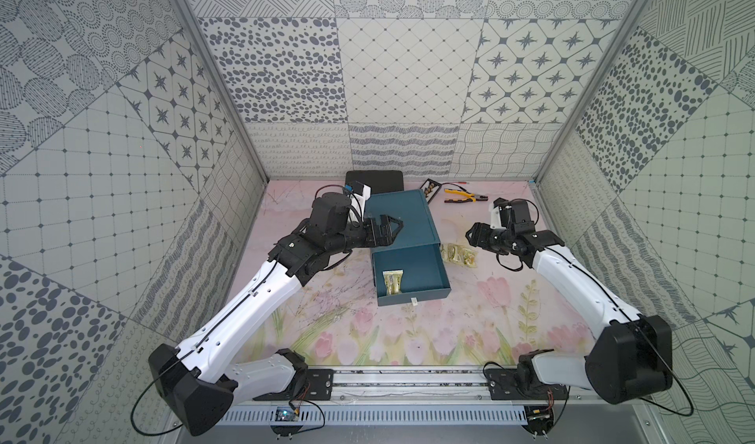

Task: Take the cookies out of the drawer
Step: Place the cookie at the center of the board, then pick up the cookie from the drawer.

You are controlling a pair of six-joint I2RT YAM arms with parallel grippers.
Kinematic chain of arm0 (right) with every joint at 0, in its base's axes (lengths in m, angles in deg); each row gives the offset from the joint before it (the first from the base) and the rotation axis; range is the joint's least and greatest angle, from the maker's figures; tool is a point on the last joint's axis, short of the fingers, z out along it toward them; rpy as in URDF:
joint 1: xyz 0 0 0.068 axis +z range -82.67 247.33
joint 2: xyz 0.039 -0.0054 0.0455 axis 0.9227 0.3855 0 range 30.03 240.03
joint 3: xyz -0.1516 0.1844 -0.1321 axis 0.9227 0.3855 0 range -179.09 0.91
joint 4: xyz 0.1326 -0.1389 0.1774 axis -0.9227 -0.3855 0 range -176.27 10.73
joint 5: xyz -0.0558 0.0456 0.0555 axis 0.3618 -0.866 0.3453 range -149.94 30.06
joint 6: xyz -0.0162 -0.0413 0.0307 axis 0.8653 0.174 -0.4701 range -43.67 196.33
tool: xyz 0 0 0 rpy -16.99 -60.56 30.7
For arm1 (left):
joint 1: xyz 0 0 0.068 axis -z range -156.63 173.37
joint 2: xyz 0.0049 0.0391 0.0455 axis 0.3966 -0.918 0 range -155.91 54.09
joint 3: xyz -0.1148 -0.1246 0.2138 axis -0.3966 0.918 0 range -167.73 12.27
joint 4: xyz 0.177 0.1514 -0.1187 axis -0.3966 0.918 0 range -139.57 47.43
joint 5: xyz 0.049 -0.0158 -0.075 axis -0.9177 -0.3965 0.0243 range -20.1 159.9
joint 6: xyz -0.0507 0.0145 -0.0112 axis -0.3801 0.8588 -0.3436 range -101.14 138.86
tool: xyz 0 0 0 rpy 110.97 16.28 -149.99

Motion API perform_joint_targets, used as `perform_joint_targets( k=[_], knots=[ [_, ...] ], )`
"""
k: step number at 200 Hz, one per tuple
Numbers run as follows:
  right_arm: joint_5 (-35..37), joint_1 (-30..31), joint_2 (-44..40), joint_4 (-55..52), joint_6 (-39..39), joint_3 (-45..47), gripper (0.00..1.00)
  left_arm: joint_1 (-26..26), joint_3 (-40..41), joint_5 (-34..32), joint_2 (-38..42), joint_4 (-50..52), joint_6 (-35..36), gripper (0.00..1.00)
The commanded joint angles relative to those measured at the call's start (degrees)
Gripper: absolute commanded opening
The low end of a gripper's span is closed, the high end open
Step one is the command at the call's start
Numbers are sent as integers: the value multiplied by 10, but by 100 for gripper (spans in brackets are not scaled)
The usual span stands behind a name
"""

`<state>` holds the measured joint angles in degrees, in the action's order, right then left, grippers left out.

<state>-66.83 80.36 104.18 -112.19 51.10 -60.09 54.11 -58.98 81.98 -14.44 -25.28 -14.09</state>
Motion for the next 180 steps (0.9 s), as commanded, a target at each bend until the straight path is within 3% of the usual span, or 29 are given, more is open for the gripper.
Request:
perform_joint_targets(
  k=[1, 64, 125, 180],
  knots=[
    [-14, 16, -39, -25, 17, -44, 66, -34, 16, 27, 8, 0, -3, 99],
    [-63, 150, -78, -53, 15, -131, 68, -126, 35, 129, -30, -38, -29, 99],
    [43, 299, -2, -183, 35, -226, 68, -130, 48, 170, -77, -80, -39, 99],
    [64, 385, 59, -235, 8, -234, 68, -129, 46, 171, -91, -81, -27, 99]
  ],
)
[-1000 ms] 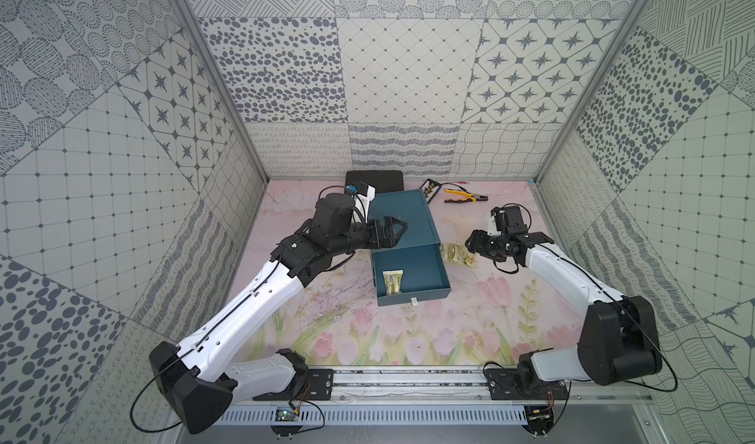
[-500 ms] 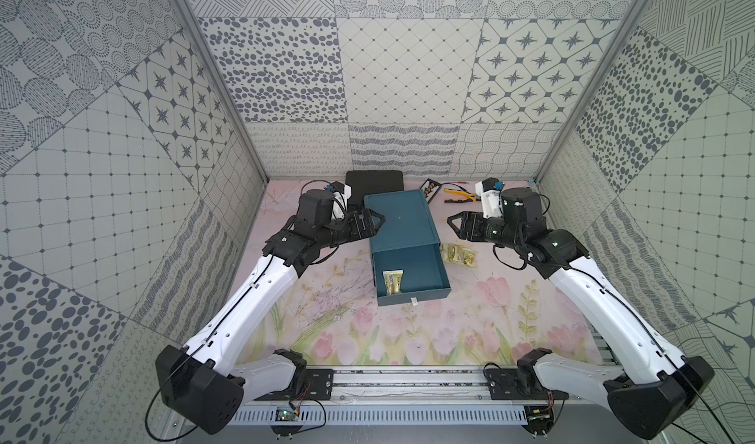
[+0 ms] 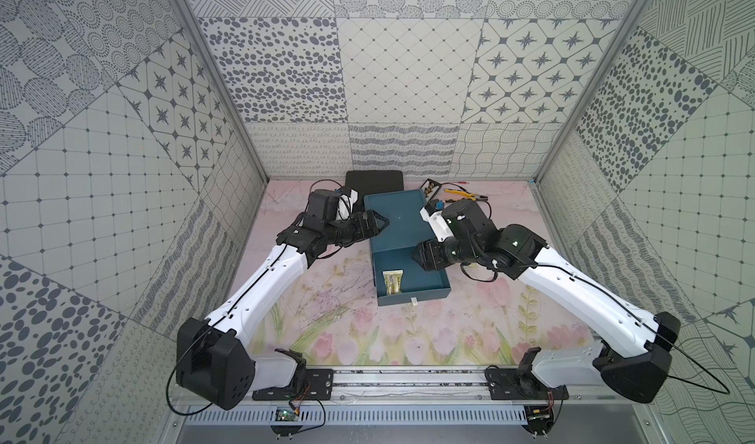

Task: Take the cookies out of the drawer
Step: Pick up the cookie from the drawer.

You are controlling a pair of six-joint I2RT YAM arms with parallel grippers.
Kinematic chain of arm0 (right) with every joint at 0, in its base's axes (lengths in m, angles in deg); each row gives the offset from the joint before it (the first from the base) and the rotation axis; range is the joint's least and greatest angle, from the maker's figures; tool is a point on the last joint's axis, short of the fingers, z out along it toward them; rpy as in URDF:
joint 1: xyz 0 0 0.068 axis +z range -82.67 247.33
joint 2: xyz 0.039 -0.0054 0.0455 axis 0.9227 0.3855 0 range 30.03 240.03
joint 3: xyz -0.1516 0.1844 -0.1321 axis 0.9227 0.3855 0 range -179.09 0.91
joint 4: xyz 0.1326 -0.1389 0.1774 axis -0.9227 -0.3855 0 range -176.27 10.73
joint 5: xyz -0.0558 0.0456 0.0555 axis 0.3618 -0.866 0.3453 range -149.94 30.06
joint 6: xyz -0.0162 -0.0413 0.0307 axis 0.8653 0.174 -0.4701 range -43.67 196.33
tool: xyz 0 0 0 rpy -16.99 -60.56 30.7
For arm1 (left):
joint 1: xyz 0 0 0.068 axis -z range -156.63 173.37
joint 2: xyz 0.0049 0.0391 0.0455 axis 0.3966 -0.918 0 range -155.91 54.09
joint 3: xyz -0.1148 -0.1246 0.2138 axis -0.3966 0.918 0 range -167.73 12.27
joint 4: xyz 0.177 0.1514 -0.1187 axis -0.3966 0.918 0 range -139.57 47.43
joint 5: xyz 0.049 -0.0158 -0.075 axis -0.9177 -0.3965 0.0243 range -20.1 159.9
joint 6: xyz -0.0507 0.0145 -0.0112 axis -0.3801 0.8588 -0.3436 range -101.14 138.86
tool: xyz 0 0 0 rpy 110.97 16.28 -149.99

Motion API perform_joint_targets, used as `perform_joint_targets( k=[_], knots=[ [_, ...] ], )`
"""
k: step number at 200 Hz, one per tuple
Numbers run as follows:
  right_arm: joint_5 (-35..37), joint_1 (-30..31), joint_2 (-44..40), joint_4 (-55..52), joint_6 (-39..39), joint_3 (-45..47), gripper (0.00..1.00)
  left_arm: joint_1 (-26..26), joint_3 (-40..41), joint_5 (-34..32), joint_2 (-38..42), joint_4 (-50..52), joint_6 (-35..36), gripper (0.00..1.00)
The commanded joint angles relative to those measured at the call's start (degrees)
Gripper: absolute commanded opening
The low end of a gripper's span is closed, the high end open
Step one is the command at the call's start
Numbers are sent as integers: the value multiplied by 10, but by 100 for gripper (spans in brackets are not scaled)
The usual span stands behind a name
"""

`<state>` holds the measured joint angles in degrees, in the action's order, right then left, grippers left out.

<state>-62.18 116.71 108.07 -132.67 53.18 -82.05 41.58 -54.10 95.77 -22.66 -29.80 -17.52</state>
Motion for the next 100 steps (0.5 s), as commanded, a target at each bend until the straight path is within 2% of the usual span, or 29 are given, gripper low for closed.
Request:
perform_joint_targets(
  k=[1, 100],
  knots=[
    [17, 23, 22, -30, -13, -13, 68, -5, -3, 33, -9, -36, 7, 99],
    [-1, 72, 136, -24, -9, -52, 70, -5, 0, 41, -26, -52, -6, 99]
  ],
)
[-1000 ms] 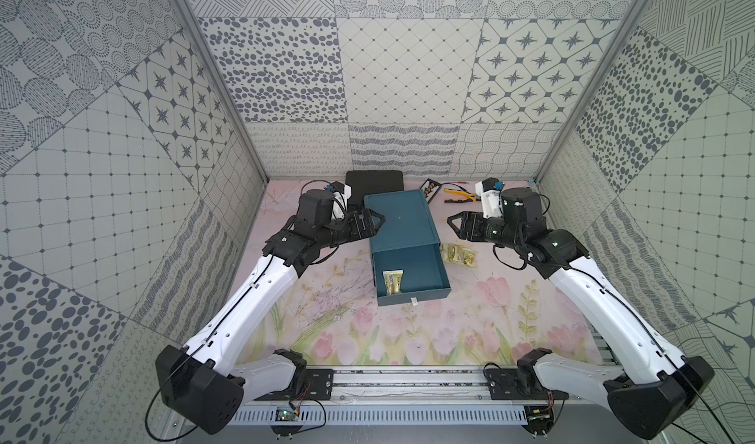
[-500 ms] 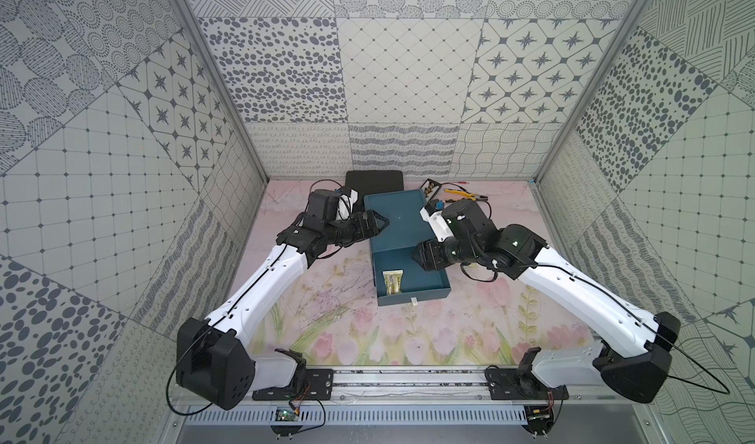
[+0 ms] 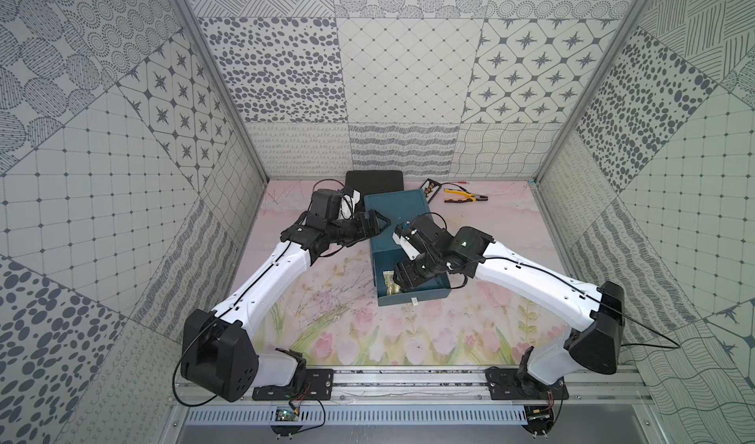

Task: Take the cookies out of the drawer
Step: Pick up the cookie from the drawer.

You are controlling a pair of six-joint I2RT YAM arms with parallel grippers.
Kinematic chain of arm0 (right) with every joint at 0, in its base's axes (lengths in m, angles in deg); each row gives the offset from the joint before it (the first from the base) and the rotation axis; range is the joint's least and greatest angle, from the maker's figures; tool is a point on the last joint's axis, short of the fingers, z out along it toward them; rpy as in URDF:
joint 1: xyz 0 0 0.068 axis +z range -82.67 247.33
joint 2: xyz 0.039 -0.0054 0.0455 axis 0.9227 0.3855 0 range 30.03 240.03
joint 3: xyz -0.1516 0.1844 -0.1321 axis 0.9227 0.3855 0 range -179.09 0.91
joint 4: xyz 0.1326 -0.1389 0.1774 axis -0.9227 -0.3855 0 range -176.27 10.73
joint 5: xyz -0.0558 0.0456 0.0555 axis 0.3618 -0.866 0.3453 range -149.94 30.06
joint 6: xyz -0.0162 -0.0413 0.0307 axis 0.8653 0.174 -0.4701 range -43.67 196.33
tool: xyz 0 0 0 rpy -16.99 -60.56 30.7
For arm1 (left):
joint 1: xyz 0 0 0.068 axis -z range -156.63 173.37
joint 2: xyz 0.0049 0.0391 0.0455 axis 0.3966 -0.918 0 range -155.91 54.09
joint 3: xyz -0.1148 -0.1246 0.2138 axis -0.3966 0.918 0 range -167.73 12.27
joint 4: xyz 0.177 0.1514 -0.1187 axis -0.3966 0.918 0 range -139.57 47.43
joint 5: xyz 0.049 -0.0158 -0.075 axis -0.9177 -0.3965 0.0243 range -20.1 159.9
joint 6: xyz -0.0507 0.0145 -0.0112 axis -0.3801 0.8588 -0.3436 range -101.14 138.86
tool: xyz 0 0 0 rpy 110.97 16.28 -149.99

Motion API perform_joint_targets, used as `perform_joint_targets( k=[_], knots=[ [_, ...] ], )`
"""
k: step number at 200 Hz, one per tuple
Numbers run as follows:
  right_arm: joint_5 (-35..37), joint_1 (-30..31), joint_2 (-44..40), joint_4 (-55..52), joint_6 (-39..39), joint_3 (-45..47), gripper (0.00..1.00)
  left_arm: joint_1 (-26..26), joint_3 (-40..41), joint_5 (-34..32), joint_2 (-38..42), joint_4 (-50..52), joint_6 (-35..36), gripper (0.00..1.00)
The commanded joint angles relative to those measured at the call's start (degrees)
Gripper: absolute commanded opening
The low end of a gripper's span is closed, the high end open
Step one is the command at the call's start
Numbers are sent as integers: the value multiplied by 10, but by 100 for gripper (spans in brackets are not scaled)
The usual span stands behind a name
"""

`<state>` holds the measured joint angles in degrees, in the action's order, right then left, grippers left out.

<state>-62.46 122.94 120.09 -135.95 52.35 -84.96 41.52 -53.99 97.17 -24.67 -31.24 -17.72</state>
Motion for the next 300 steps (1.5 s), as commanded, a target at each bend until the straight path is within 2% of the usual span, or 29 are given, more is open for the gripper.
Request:
perform_joint_targets(
  k=[1, 59, 78, 97, 135, 173, 275, 300],
  knots=[
    [2, 10, 16, 9, -1, -23, 70, -4, -1, 27, -6, -37, -4, 99],
    [5, 30, 57, 25, -1, -21, 69, -4, 3, 24, -7, -36, -8, 99],
    [6, 34, 70, 27, 2, -20, 65, -5, 2, 24, -6, -33, -7, 99],
    [19, 35, 71, 33, 4, -16, 55, -5, -1, 21, -6, -28, -3, 99],
    [44, 35, 47, 48, 12, -10, 26, -4, -3, 16, -3, -24, -3, 99],
    [69, 34, 16, 50, 24, -16, 10, -4, -4, 10, 3, -21, -3, 99],
    [87, 4, -77, 74, 32, 1, 9, -4, -21, -2, 36, 5, 7, 99],
    [109, -10, -113, 89, 20, 11, 7, -4, -8, 5, 51, -27, 5, 99]
  ],
)
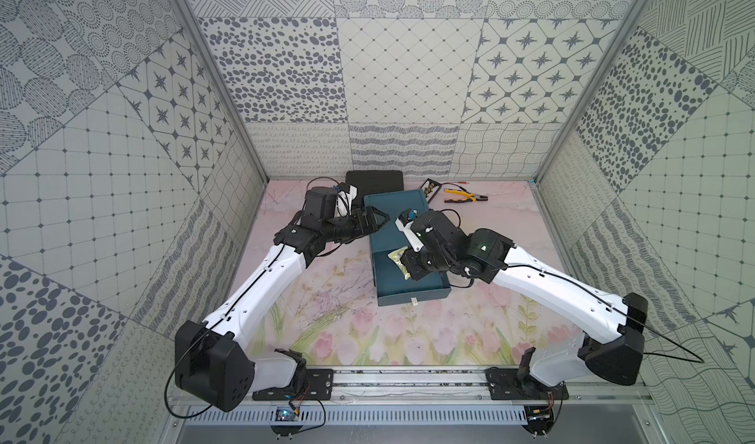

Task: Take the cookies out of the drawer
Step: Pick up the cookie from the drawer, then place the cookie at the center of the board.

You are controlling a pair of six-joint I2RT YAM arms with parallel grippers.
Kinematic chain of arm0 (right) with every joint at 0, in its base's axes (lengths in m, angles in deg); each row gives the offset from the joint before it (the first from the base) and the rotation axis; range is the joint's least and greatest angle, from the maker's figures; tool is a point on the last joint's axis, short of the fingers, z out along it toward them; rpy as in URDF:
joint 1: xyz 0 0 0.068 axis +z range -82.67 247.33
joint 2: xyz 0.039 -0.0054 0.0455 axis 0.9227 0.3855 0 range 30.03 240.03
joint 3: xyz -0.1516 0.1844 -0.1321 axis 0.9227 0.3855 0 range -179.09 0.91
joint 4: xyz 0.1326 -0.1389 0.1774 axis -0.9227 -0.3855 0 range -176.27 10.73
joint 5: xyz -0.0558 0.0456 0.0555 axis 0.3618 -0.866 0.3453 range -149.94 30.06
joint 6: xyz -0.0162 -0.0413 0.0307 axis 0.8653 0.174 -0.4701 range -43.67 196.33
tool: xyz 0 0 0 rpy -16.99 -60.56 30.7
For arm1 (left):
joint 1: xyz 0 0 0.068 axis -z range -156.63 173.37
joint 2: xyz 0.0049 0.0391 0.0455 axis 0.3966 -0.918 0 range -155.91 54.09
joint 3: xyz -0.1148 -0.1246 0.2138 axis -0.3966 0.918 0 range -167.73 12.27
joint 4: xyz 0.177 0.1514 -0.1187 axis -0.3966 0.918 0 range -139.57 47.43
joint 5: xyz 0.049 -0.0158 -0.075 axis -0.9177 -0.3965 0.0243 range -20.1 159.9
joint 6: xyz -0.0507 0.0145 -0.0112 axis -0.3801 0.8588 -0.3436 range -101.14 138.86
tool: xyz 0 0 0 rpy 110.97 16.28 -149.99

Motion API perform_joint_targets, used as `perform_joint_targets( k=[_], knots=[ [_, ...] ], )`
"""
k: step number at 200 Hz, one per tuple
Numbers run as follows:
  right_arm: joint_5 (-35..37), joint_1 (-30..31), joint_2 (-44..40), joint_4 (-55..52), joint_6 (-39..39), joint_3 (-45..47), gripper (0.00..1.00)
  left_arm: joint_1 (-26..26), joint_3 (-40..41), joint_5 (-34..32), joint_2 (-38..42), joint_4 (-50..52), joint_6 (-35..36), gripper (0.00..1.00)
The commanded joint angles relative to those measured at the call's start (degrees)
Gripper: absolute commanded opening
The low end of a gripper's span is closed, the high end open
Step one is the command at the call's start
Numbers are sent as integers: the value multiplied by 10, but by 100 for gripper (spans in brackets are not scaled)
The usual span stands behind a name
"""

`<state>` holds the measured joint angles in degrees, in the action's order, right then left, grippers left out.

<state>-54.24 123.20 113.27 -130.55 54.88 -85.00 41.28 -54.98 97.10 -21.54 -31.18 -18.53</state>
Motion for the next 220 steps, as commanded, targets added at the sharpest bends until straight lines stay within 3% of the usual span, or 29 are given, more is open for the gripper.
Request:
perform_joint_targets(
  k=[1, 30, 65, 111, 157, 220],
  knots=[
    [27, -13, -47, 36, -6, 12, 7, -2, 3, 6, 21, -29, 12, 99],
    [29, -47, -103, 67, -19, 38, 8, -1, 13, 26, 45, -74, 3, 99],
    [9, -109, -143, 62, -29, 60, 7, 7, -20, 46, 50, -59, 17, 99],
    [-42, -230, -190, 62, -31, 98, 7, 64, -73, 25, 41, -47, 34, 99],
    [-122, -360, -176, 62, 2, 140, 7, 115, -92, 20, 7, -73, 32, 99],
    [-164, -481, -141, 121, 43, 220, 7, 148, -102, 16, -41, -87, 20, 99]
  ],
)
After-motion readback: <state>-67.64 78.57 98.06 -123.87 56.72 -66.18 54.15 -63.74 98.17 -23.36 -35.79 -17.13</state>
